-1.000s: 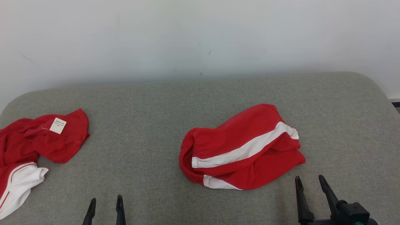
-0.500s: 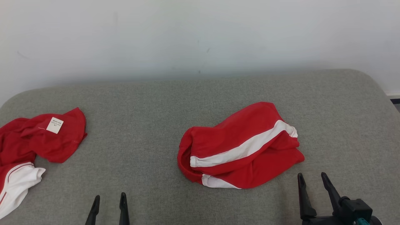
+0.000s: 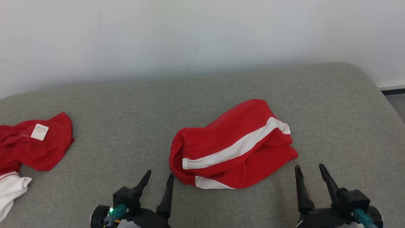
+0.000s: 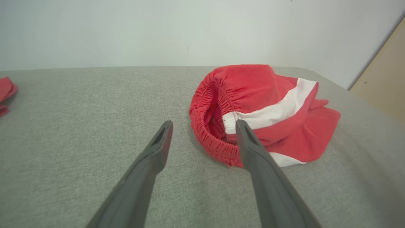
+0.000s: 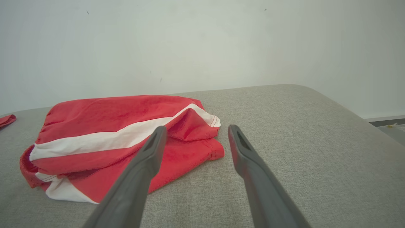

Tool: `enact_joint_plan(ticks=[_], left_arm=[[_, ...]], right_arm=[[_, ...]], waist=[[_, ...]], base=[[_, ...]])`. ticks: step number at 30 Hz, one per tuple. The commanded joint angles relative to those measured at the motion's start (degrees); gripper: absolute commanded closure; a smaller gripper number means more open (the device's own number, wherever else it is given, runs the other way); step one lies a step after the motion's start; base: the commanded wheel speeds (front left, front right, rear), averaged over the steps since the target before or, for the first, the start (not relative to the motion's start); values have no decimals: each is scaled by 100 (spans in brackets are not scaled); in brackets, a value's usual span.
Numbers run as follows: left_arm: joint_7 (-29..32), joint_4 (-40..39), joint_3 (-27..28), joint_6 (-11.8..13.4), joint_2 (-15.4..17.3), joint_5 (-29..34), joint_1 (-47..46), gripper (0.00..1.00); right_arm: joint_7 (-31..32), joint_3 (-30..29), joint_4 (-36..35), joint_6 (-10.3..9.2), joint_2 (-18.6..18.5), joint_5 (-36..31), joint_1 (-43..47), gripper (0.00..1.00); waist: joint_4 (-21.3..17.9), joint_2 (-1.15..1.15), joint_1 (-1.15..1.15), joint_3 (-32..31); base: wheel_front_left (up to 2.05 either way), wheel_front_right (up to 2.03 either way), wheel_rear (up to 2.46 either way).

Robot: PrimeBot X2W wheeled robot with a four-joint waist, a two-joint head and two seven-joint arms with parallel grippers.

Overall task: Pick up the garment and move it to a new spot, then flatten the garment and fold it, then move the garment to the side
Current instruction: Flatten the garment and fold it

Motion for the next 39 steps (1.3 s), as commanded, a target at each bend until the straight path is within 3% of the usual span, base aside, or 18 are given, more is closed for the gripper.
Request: enact_joint_plan(ticks=[1, 11, 18, 27, 39], left_arm=[[49, 222, -77, -32, 13, -73, -257, 0], [262, 1384, -571, -32, 2, -578, -1286, 0], [197, 1742, -674, -34, 8, -778, -1540, 0], [272, 1777, -948, -28, -6, -1109, -1821, 0], [429, 1224, -1425, -29, -6, -1840, -1858, 0]], right_arm=[[2, 67, 37, -13, 18, -37, -107, 0], [226, 346, 384, -13, -89, -93, -620, 0], [1104, 370, 1099, -13, -391, 225, -1526, 0], [2564, 42, 2317, -13, -576, 587, -3092, 0], [2905, -122, 3441, -13, -976, 484, -4256, 0]], waist=[[-141, 0, 0, 84], [-531, 0, 0, 302], [-631, 0, 0, 407], [-335, 0, 0, 662], [181, 0, 0, 1041]], base=[[0, 0, 0], [0, 0, 0], [0, 0, 0], [0, 0, 0], [0, 0, 0]])
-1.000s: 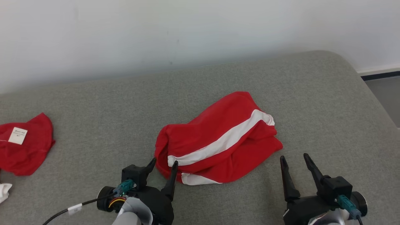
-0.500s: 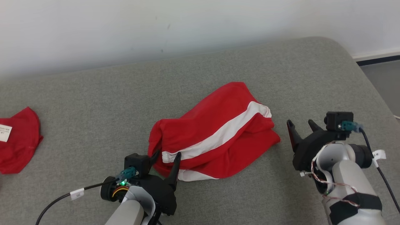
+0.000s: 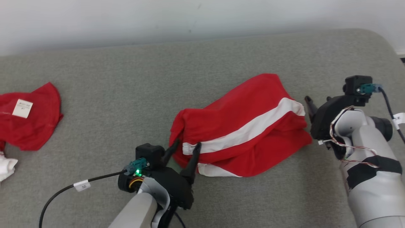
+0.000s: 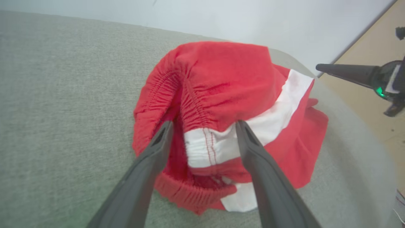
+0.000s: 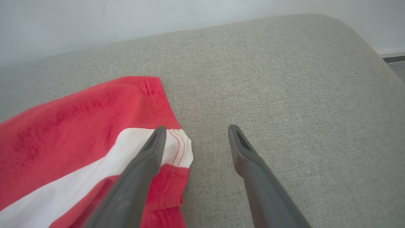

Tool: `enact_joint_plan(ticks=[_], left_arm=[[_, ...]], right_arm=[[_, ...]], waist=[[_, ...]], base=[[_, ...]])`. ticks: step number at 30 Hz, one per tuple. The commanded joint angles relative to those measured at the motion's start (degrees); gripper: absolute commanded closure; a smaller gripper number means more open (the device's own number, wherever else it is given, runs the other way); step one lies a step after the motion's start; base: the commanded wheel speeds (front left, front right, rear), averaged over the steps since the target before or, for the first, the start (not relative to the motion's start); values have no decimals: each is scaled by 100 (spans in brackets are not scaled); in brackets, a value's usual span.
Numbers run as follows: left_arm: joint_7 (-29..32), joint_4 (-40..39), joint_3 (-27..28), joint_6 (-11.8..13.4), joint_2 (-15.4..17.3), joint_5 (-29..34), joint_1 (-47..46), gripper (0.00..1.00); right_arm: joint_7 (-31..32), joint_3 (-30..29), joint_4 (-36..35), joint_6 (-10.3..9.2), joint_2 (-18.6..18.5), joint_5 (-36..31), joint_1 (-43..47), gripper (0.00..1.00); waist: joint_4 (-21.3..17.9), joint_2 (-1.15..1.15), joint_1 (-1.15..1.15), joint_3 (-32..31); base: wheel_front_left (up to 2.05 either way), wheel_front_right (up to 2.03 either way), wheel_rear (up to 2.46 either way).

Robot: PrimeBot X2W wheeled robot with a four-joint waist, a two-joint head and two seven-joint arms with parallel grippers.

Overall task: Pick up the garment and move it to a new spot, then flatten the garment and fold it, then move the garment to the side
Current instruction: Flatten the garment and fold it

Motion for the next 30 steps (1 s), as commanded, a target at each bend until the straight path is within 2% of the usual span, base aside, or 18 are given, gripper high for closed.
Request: enact_joint_plan(ticks=[1, 6, 10, 15, 23, 30], left_arm=[[33, -112, -50, 8, 32, -130, 102, 0], [160, -744, -337, 7, 339, -582, 350, 0], [234, -938, -314, 7, 590, -715, 489, 0], [203, -891, -381, 78, 592, -580, 310, 0], [164, -924, -610, 159, 572, -282, 160, 0], [425, -752, -562, 158, 500, -599, 131, 0]], right_arm=[[-21, -14, 33, -13, -65, 12, -71, 0], [-141, 6, 130, -13, -193, 72, -102, 0], [-172, 48, 186, -13, -247, 71, -103, 0], [-191, 107, 292, -13, -135, 13, -168, 0], [-304, 188, 459, -13, -180, 77, -247, 0], [-396, 220, 637, -13, -192, 83, -315, 0]], waist=[[170, -1, -1, 123], [271, -1, -1, 146], [255, -1, -1, 138], [195, -1, -1, 164], [155, -1, -1, 187], [146, -1, -1, 222]], base=[[0, 0, 0], [0, 0, 0], [0, 0, 0], [0, 0, 0], [0, 0, 0], [0, 0, 0]])
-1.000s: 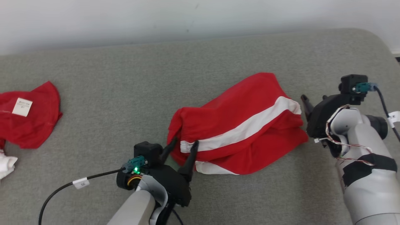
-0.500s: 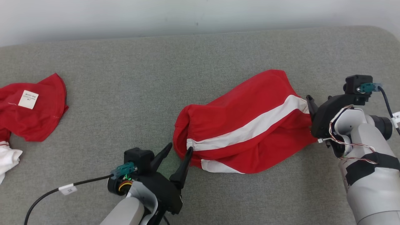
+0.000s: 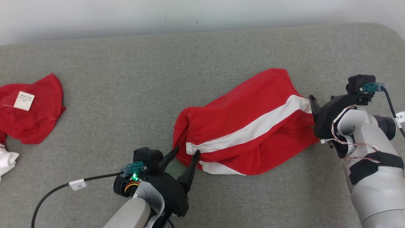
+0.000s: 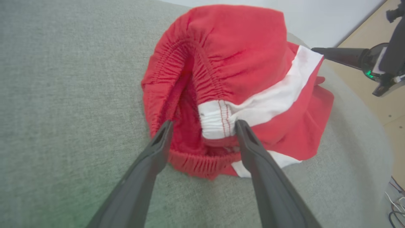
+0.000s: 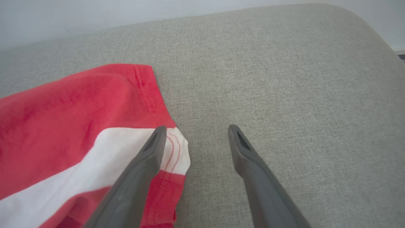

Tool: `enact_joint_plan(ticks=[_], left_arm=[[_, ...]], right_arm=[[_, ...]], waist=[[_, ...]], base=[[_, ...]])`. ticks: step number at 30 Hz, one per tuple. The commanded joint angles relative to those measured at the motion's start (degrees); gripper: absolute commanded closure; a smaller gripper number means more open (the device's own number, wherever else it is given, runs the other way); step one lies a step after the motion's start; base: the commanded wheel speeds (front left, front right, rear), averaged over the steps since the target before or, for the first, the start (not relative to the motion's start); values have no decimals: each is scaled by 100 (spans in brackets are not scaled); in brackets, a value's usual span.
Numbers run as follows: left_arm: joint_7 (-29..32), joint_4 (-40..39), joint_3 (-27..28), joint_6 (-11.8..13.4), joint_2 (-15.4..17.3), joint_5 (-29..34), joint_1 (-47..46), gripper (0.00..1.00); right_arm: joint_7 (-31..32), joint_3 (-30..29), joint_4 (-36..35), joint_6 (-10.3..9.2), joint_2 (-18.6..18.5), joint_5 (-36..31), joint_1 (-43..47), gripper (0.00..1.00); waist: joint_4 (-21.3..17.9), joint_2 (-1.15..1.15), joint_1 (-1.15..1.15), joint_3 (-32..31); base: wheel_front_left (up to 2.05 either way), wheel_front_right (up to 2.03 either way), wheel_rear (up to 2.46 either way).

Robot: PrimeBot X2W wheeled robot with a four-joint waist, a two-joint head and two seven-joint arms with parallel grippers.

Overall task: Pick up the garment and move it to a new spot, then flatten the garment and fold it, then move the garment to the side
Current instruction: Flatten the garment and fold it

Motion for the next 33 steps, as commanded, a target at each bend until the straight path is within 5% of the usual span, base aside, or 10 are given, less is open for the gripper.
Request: enact_joint_plan(ticks=[1, 17, 18, 19, 20, 22, 24, 25, 33], left_arm=[[34, 80, 37, 22, -34, -83, -89, 0], [45, 263, -67, -87, -164, -361, -235, 0], [46, 252, -87, -95, -168, -373, -244, 0], [57, 240, -107, -103, -169, -375, -257, 19], [61, 224, -131, -109, -164, -376, -266, 59], [24, 211, -152, -97, -152, -401, -294, 100], [-1, 190, -187, -111, -145, -425, -319, 100], [-30, 167, -195, -117, -148, -437, -338, 100], [-353, 93, -150, -134, -112, -438, -464, 100]], right_arm=[[-26, 26, 38, -13, 33, -29, -46, 0], [322, 228, 656, -13, 91, 19, -244, 0], [321, 232, 684, -13, 100, 27, -255, 6], [328, 254, 710, -13, 108, 31, -262, 34], [322, 272, 729, -13, 113, 34, -271, 55], [271, 311, 752, -13, 114, 44, -299, 64], [251, 334, 783, -13, 120, 50, -322, 73], [245, 353, 794, -13, 127, 53, -332, 100], [-67, 504, 692, -13, 89, 210, -442, 100]], waist=[[-5, -1, 0, 12], [80, -1, 0, 77], [91, -1, 0, 83], [102, -1, 0, 88], [109, -1, 0, 92], [119, -1, 0, 101], [125, -1, 0, 104], [125, -1, 0, 105], [117, -1, 0, 127]], base=[[0, 0, 0], [0, 0, 0], [0, 0, 0], [0, 0, 0], [0, 0, 0], [0, 0, 0], [0, 0, 0], [0, 0, 0], [0, 0, 0]])
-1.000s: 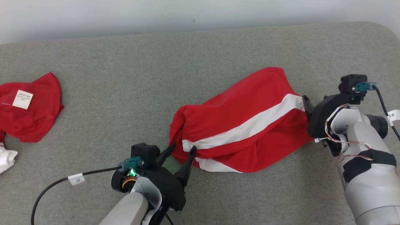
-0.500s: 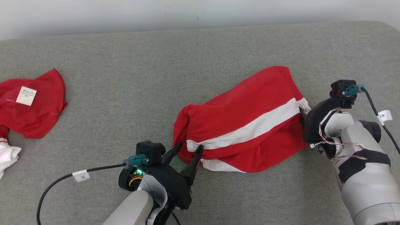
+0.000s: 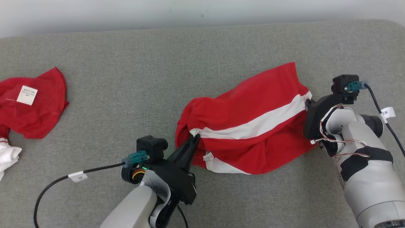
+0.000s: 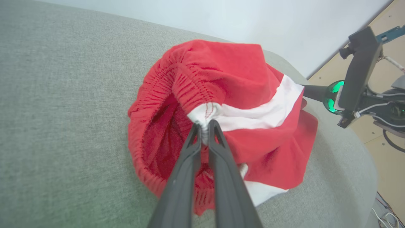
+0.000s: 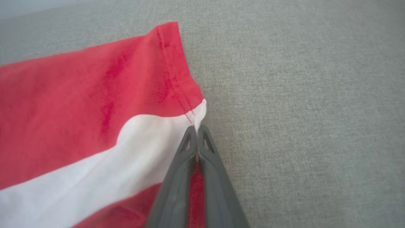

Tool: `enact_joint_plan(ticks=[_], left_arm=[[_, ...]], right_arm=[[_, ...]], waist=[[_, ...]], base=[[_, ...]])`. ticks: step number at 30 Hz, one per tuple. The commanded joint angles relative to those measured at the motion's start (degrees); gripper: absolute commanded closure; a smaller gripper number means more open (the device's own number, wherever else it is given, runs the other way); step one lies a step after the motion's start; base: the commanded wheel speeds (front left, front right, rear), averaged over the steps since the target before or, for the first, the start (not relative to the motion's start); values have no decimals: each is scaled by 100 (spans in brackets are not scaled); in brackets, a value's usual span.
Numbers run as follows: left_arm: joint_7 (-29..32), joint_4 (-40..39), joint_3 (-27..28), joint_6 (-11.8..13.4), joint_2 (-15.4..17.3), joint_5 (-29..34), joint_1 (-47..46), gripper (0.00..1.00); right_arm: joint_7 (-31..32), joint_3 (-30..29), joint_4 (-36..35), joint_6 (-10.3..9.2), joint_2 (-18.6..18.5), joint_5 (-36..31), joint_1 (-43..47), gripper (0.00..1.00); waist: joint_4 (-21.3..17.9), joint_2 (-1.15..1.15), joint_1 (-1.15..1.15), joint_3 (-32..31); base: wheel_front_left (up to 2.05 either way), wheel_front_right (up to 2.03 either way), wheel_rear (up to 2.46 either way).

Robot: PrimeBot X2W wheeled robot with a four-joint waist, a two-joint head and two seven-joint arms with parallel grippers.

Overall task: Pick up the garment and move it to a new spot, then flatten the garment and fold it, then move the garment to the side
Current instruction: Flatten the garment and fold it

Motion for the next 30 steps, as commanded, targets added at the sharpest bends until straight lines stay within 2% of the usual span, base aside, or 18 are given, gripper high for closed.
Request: enact_joint_plan(ticks=[1, 8, 12, 15, 23, 30], left_arm=[[-48, -30, 30, -25, 32, -42, -83, 100], [-485, -347, 289, -25, 27, -151, -188, 100], [-568, -650, 458, -28, 41, -280, -285, 100], [-521, -919, 639, -30, 65, -514, -397, 100], [44, -1583, 1068, -37, 312, -1091, -1010, 100], [900, -1998, 1396, -7, 591, -1766, -1579, 100]], right_arm=[[-62, 23, -43, -13, -3, 46, -71, 100], [-558, 49, -454, -13, -66, 403, -68, 100], [-710, 23, -981, -13, 53, 1088, 1, 100], [-748, 65, -1543, -13, 7, 1633, 93, 100], [-843, -24, -2929, -13, -143, 2090, 262, 100], [-954, -199, -3846, -13, -164, 1843, 107, 100]], waist=[[0, 0, 0, -1], [7, 0, 0, -138], [-4, 0, 0, -276], [-30, 0, 0, -372], [-135, 0, 0, -616], [-245, 0, 0, -755]], base=[[0, 0, 0], [0, 0, 0], [0, 0, 0], [0, 0, 0], [0, 0, 0], [0, 0, 0]])
